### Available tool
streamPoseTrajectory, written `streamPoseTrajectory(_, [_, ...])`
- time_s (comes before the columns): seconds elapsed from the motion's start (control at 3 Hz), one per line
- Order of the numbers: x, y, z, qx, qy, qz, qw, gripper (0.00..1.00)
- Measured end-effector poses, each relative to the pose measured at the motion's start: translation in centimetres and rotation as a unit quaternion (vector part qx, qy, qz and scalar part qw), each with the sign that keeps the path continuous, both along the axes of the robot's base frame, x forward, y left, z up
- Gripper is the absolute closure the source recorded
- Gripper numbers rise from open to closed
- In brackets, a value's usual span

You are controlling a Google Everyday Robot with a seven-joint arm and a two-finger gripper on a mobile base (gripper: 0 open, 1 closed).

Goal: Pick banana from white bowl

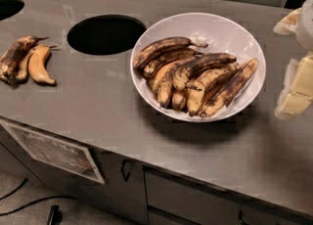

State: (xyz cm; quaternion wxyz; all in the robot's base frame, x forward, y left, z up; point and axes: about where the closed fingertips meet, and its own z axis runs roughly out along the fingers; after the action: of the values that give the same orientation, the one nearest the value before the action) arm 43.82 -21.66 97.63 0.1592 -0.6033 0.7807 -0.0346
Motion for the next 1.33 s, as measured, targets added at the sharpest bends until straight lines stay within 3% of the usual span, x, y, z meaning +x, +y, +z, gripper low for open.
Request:
streamPoseTrajectory(0.33, [0.0, 0.0, 0.0, 0.0, 0.0, 0.0, 1.0, 0.0])
streamPoseTrajectory(0.67, [0.8, 1.4, 1.1, -0.006, -0.004, 0.026, 0.9996, 0.0])
streamPoseTrajectory(1.33, [3.1, 5.8, 2.8, -0.04, -0.007, 0.09, 0.9951, 0.0])
